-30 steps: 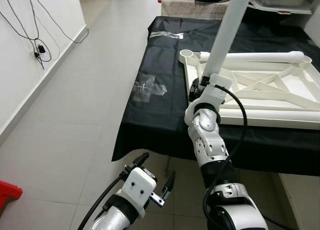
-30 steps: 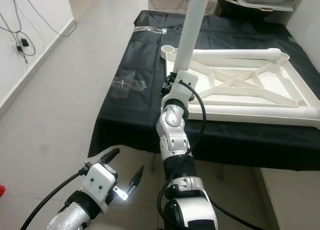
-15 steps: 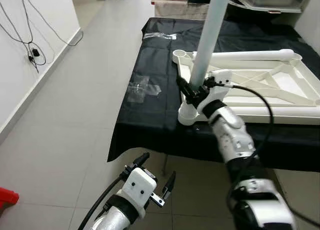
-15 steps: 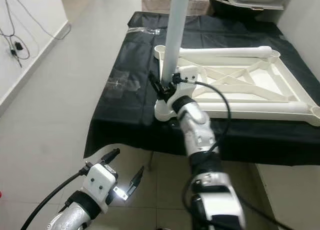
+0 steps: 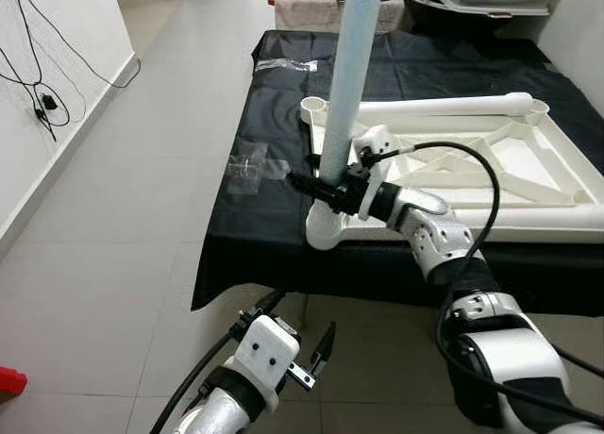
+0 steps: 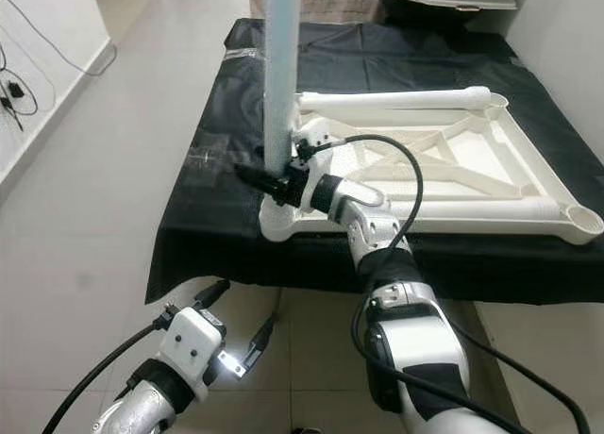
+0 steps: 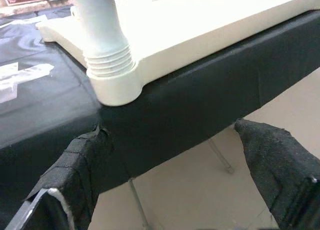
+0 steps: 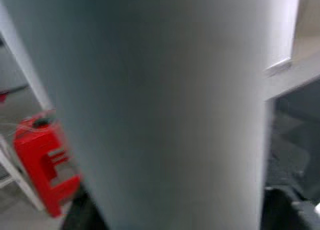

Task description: Building children table

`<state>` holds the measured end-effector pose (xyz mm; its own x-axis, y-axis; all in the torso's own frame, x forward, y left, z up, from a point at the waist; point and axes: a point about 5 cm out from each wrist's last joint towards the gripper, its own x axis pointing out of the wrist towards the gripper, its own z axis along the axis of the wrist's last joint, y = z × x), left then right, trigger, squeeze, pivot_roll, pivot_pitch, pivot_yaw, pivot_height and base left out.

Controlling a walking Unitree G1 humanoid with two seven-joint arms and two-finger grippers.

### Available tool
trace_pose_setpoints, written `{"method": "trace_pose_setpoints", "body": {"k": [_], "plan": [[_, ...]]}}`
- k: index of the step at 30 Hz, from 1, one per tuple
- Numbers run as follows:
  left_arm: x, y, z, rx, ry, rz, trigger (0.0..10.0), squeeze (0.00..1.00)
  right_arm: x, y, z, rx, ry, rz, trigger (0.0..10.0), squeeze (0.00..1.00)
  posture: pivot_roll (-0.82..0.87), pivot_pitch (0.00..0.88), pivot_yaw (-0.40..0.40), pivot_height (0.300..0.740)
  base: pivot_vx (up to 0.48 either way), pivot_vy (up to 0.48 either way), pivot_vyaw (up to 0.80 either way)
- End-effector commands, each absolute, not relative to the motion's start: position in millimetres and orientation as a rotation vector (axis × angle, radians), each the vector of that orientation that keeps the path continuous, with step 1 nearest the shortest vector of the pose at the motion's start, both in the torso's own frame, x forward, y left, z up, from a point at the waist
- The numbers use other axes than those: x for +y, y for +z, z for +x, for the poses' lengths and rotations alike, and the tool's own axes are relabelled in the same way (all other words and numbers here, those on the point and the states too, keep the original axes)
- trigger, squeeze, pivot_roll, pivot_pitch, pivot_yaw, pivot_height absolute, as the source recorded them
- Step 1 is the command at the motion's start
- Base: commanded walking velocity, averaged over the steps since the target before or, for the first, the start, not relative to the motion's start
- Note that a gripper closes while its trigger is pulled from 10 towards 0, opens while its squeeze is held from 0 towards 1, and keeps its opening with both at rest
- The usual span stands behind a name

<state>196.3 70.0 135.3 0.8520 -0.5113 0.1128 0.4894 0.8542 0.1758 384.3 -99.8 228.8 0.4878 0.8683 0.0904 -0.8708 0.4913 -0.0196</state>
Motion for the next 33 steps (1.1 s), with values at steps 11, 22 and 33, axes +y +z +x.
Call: {"method": "trace_pose_setpoints", "body": {"k": [11, 22, 33], "plan": [[70, 130, 195, -0.126, -0.53, 0.144, 10.0, 0.0, -100, 220, 403, -0.107, 0.617, 0.061, 0.0, 0.0, 0.09, 0.183, -0.049, 0.74, 0.0, 0.0, 0.0], [72, 129, 198, -0.123, -0.533, 0.152, 10.0, 0.0, -145, 203, 396, -0.081, -0.27, 0.171, 0.0, 0.0, 0.08, 0.177, -0.041, 0.74, 0.0, 0.0, 0.0], [71, 129, 199, -0.124, -0.525, 0.155, 10.0, 0.0, -121, 198, 384, -0.127, -0.335, 0.256, 10.0, 0.76, 0.08, 0.172, -0.048, 0.74, 0.0, 0.0, 0.0]]}}
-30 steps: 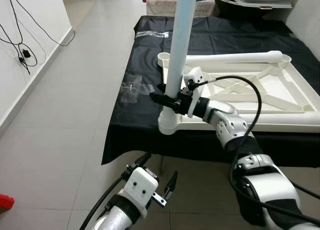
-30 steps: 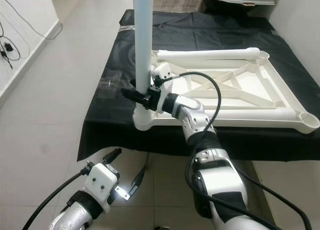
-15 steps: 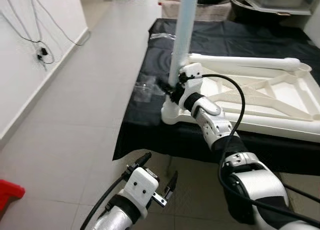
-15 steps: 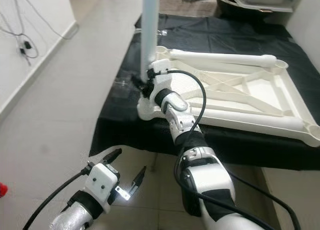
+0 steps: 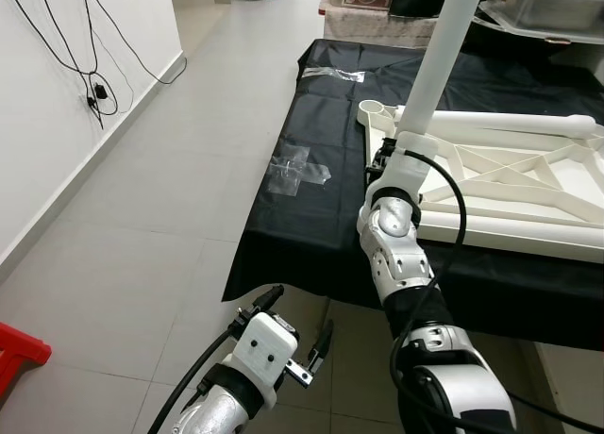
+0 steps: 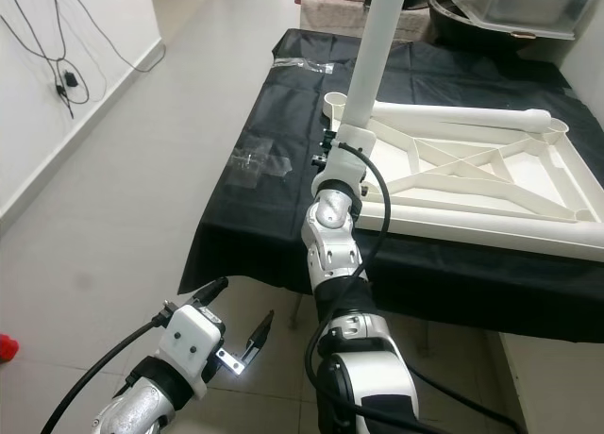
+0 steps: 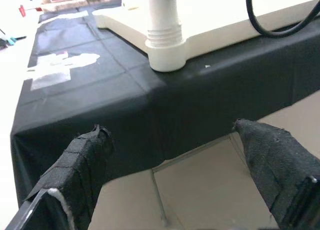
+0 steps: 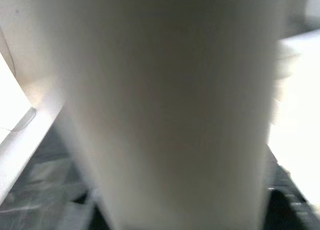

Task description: Building children table

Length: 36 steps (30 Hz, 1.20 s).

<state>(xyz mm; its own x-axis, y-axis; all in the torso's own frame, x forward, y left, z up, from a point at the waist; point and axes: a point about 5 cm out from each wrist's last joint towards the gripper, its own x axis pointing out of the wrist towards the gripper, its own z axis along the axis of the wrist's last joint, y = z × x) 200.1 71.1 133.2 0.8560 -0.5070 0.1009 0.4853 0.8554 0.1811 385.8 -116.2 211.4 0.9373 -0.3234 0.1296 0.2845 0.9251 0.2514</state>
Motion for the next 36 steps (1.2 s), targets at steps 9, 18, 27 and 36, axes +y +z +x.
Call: {"method": "trace_pose_setpoints", "body": {"k": [9, 18, 27, 36], "plan": [[72, 127, 201, -0.118, -0.529, 0.158, 10.0, 0.0, -116, 210, 371, -0.212, -0.271, 0.239, 10.0, 0.0, 0.08, 0.161, -0.046, 0.74, 0.0, 0.0, 0.0], [74, 120, 205, -0.09, -0.518, 0.173, 10.0, 0.0, -128, 191, 324, -0.277, -0.053, 0.144, 10.0, 0.0, 0.06, 0.134, -0.037, 0.74, 0.0, 0.0, 0.0], [79, 118, 209, -0.074, -0.463, 0.159, 10.0, 0.0, -140, 136, 280, -0.158, 0.041, 0.006, 10.0, 0.0, 0.07, 0.121, -0.04, 0.74, 0.0, 0.0, 0.0], [88, 114, 215, -0.036, -0.396, 0.096, 10.0, 0.0, -140, 110, 252, -0.03, 0.085, -0.005, 10.0, 0.0, 0.05, 0.104, -0.037, 0.74, 0.0, -0.18, 0.0]]}}
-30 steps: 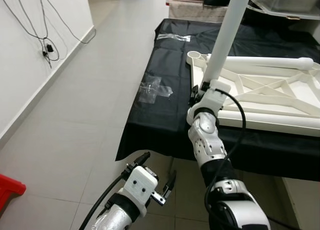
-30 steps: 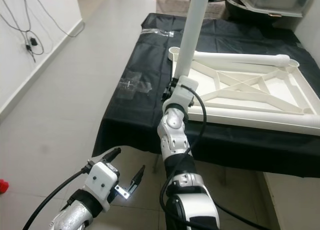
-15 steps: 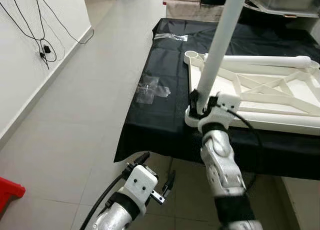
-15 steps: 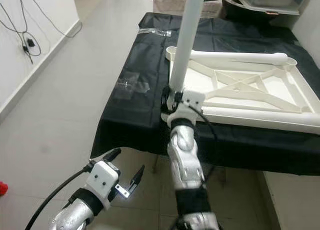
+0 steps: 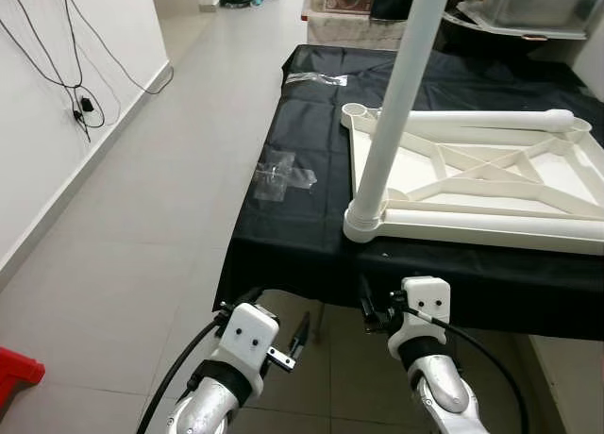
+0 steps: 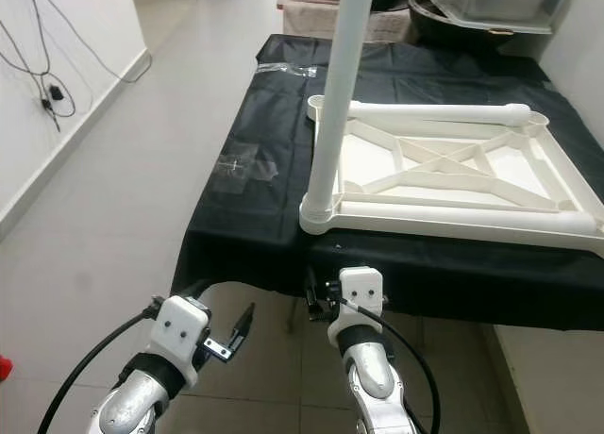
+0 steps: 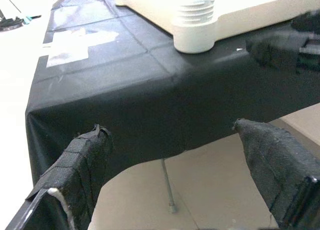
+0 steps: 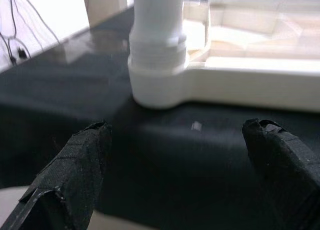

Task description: Building children table

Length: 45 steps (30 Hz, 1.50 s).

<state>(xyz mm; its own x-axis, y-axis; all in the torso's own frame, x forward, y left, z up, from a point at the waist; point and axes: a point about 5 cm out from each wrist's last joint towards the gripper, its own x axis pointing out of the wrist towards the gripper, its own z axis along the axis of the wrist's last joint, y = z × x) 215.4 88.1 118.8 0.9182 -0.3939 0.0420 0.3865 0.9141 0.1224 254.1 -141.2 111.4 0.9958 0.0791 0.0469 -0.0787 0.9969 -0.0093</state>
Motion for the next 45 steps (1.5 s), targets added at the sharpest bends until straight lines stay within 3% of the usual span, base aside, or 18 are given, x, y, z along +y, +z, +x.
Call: {"method": "trace_pose_setpoints", "body": {"k": [1, 10, 17, 23, 27, 28, 32, 34, 35, 37, 45], "plan": [[88, 114, 215, -0.036, -0.396, 0.096, 10.0, 0.0, -140, 110, 252, -0.03, 0.085, -0.005, 10.0, 0.0, 0.05, 0.104, -0.037, 0.74, 0.0, -0.345, 0.0], [91, 113, 218, -0.028, -0.367, 0.059, 10.0, 0.0, -148, 107, 251, 0.015, 0.052, 0.019, 10.0, 0.0, 0.06, 0.117, -0.047, 0.74, 0.0, -0.34, 0.0], [92, 114, 219, -0.018, -0.356, 0.059, 10.0, 0.0, -151, 108, 255, 0.023, 0.027, 0.019, 10.0, 0.0, 0.06, 0.124, -0.049, 0.74, 0.0, 0.0, 0.0], [95, 116, 219, -0.017, -0.33, 0.038, 10.0, 0.0, -156, 114, 266, 0.015, -0.095, -0.222, 10.0, 0.0, 0.06, 0.132, -0.047, 0.74, 0.0, 0.0, 0.0], [98, 118, 219, -0.025, -0.298, 0.041, 10.0, 0.0, -146, 114, 269, 0.019, 0.075, -0.107, 10.0, 0.0, 0.06, 0.14, -0.047, 0.74, 0.0, 0.0, 0.0], [105, 124, 220, -0.05, -0.225, 0.059, 10.0, 0.0, -146, 115, 267, 0.001, 0.115, -0.003, 10.0, 0.0, 0.06, 0.14, -0.046, 0.74, 0.0, 0.0, 0.0], [115, 129, 220, -0.063, -0.132, 0.053, 10.0, 0.0, -150, 118, 266, -0.02, 0.098, 0.052, 10.0, 0.0, 0.07, 0.142, -0.052, 0.74, 0.0, 0.0, 0.0], [142, 138, 222, -0.092, 0.037, 0.104, 10.0, 0.0, -172, 122, 268, -0.046, -0.046, 0.039, 10.0, 0.0, 0.07, 0.144, -0.052, 0.74, 0.0, 0.0, 0.0], [142, 138, 222, -0.092, 0.037, 0.104, 10.0, 0.0, -172, 122, 268, -0.046, -0.046, 0.039, 10.0, 0.0, 0.07, 0.144, -0.052, 0.74, 0.0, 0.0, 0.0], [167, 148, 227, -0.133, 0.146, 0.163, 10.0, 0.0, -190, 129, 271, -0.076, -0.167, -0.01, 10.0, 0.0, 0.07, 0.145, -0.05, 0.74, 0.0, 0.0, 0.0], [188, 159, 238, -0.182, 0.197, 0.206, 10.0, 0.0, -210, 139, 277, -0.118, -0.265, -0.06, 10.0, 0.0, 0.07, 0.143, -0.052, 0.74, 0.0, 0.0, 0.0]]}}
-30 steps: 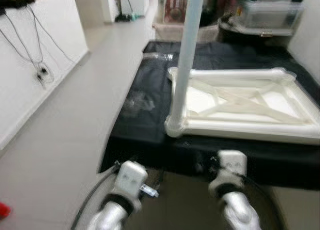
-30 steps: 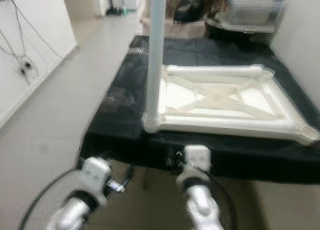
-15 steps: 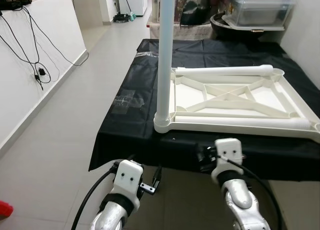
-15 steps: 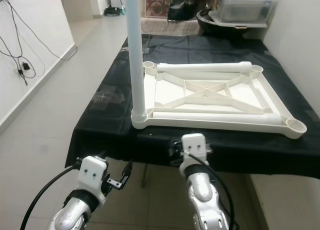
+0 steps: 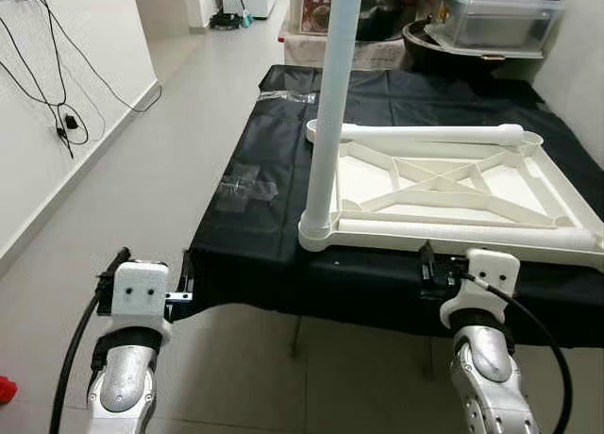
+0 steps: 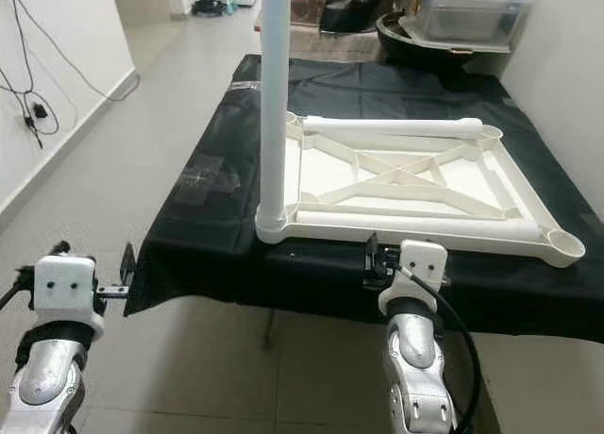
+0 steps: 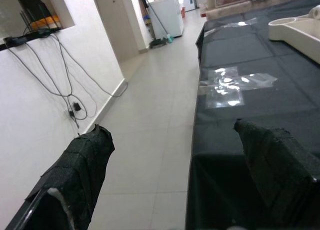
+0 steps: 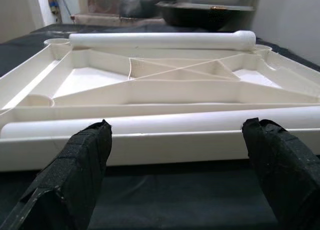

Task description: Building children table

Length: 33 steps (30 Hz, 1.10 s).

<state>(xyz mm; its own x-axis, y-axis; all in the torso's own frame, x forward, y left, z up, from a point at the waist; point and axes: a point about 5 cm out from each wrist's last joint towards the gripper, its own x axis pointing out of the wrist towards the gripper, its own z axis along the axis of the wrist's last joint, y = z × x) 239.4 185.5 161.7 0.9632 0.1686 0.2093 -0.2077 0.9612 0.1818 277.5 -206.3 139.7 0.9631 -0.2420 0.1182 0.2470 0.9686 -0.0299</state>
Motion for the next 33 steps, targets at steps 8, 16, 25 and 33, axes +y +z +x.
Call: {"method": "trace_pose_setpoints", "body": {"k": [8, 16, 25, 33], "plan": [[192, 162, 245, -0.202, 0.224, 0.233, 10.0, 0.0, -229, 153, 288, -0.166, -0.339, -0.059, 10.0, 0.0, 0.07, 0.145, -0.048, 0.74, 0.138, 0.0, 0.0], [193, 161, 244, -0.199, 0.224, 0.235, 10.0, 0.0, -224, 147, 289, -0.148, -0.321, -0.063, 10.0, 0.0, 0.07, 0.145, -0.051, 0.74, 0.305, 0.0, 0.0], [193, 160, 244, -0.2, 0.222, 0.229, 10.0, 0.0, -224, 146, 289, -0.147, -0.318, -0.064, 10.0, 0.0, 0.07, 0.141, -0.046, 0.74, 0.307, 0.0, 0.0], [191, 158, 244, -0.199, 0.215, 0.2, 10.0, 0.0, -225, 148, 290, -0.151, -0.32, -0.066, 10.0, 0.0, 0.07, 0.133, -0.047, 0.74, 0.154, 0.0, 0.0]]}}
